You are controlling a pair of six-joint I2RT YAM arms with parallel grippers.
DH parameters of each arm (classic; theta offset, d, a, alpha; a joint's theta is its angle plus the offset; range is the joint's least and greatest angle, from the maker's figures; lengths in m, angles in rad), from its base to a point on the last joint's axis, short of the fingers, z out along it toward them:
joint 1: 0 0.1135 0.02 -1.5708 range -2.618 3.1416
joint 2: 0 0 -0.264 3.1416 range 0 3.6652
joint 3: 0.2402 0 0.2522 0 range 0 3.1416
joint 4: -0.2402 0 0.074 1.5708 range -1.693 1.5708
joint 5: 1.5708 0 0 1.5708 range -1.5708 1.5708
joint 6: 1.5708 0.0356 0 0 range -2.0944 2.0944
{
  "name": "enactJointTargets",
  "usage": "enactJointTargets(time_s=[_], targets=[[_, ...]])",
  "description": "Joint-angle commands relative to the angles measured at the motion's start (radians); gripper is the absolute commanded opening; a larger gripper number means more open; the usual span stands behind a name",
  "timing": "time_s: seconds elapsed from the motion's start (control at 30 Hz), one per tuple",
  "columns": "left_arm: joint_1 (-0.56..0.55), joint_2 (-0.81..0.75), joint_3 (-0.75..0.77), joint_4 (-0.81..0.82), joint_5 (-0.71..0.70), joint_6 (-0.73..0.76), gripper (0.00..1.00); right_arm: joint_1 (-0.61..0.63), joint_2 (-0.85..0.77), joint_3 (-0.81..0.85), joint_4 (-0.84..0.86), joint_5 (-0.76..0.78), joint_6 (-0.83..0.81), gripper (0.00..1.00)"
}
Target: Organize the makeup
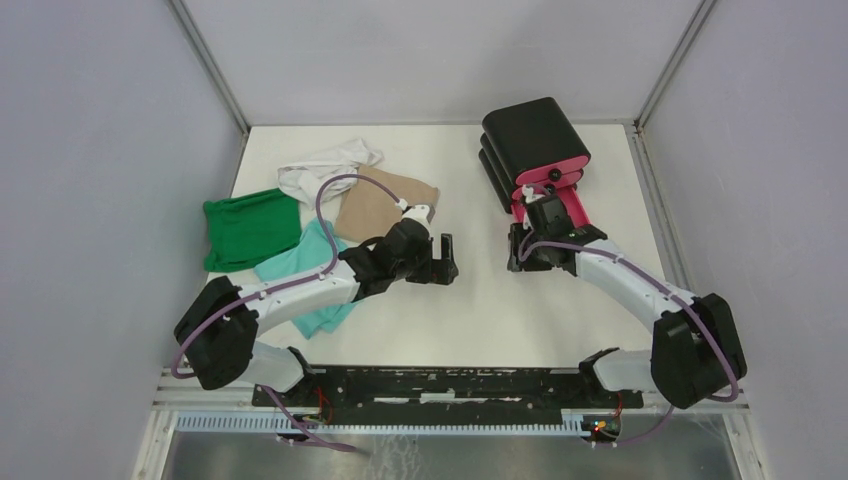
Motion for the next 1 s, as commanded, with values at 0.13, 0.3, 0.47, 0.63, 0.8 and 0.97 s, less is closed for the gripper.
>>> enactJointTargets(time_s=[0.13,0.3,0.47,0.63,0.8,0.97], targets=[[0.007,-0.004,0.028,0.023,0.004,-0.017,1.0,-0.071,-0.043,0.135,0.006,0.054,-0.032,0.24],[0.008,-0.005,0.027,0.02,0.006,-0.016,1.0,-0.186,0.016,0.183,-0.033,-0.01,-0.033,0.24],[0.009,-0.017,0.028,-0.003,-0.015,0.001,0.99,-0.242,0.068,0.193,-0.031,-0.029,0.008,0.24],[0.011,-0.027,0.026,-0.008,-0.014,0.008,0.99,-0.261,0.129,0.205,-0.001,0.001,0.109,0.27],[0.013,-0.034,0.027,-0.029,-0.02,0.014,0.99,-0.272,0.22,0.231,0.07,0.021,0.193,0.27],[0.015,-0.067,0.013,-0.038,-0.043,0.015,0.99,-0.288,0.251,0.244,0.121,-0.002,0.252,0.28]])
